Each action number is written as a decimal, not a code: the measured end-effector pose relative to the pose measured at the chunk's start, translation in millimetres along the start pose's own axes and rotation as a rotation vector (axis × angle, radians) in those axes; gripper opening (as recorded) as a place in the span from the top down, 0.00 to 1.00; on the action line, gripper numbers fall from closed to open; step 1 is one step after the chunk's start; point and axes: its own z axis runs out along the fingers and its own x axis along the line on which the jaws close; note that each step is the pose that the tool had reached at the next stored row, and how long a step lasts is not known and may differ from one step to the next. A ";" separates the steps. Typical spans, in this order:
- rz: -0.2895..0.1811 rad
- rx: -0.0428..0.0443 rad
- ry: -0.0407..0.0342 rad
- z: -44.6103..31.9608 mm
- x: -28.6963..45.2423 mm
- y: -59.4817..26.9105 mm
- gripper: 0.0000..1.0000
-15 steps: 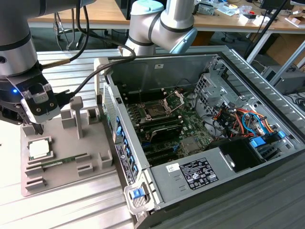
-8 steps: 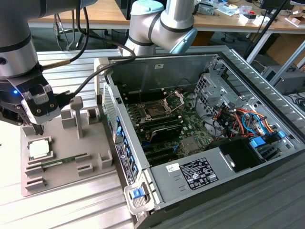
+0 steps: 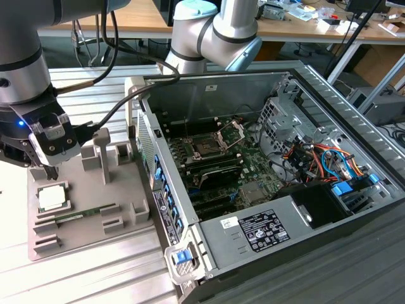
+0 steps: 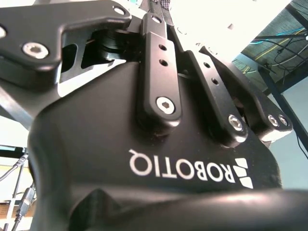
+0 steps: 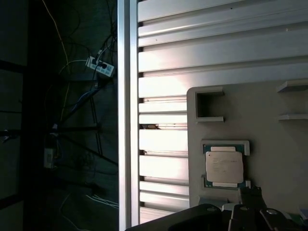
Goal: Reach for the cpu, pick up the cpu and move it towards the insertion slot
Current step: 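Pick up the cpu and move it towards the insertion slot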
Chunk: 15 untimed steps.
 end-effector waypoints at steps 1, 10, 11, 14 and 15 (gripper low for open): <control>0.000 0.0000 0.0000 0.2 0.0 0.0 0.90; 0.000 0.0000 0.0000 2.5 0.0 0.0 0.90; 0.000 0.0000 0.0000 2.7 0.0 0.0 0.90; 0.000 0.0000 0.0000 3.6 0.0 0.0 0.90; 0.000 0.0000 0.0000 3.7 0.0 0.0 0.90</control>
